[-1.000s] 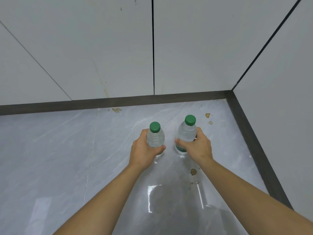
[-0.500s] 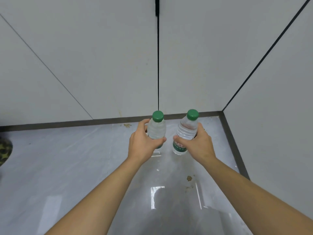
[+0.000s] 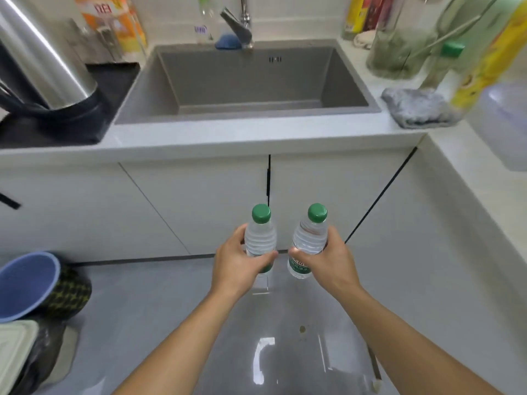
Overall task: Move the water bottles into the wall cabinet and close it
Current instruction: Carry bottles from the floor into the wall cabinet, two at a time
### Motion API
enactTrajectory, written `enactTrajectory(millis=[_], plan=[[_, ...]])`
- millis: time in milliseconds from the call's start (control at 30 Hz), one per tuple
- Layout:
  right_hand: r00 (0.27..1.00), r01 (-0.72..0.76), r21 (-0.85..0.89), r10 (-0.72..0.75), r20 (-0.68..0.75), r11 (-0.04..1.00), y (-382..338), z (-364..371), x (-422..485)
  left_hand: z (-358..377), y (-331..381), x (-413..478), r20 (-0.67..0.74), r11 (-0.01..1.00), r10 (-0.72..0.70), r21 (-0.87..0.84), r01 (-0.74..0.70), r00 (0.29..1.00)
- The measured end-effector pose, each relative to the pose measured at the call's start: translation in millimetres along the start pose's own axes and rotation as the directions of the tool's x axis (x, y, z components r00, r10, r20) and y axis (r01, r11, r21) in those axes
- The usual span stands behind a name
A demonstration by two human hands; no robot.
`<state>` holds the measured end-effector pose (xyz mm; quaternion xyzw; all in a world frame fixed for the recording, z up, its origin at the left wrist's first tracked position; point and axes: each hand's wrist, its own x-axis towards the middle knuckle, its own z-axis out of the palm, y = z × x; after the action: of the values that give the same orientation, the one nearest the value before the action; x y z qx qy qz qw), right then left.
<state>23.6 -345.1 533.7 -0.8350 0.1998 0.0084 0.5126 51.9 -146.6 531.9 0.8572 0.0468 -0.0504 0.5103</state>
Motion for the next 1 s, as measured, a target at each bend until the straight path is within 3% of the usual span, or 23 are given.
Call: enactTrajectory(millis=[267,567,1000], plan=[[0.997,0.06,0.0,-0.06,-0.05,0.998,-169.6,-89.7,-52.2,-108.8,170.6,-25.4,-0.023,0.997,0.08,-0.02,-0.081,0.997],[0.974,0.191,0.087,-0.177,-0.144,0.978,-280.7,-153.6,-98.0,-171.9,292.6,-50.4,-0.048,0.975,0.206,-0.075,-0.209,0.977],[0.884,0.248,0.077,-0.193,-0.426,0.966,-333.9,-262.3,-155.0,-161.2,420.6,-78.4,0.145,0.856,0.514,-0.152,-0.494,0.845]])
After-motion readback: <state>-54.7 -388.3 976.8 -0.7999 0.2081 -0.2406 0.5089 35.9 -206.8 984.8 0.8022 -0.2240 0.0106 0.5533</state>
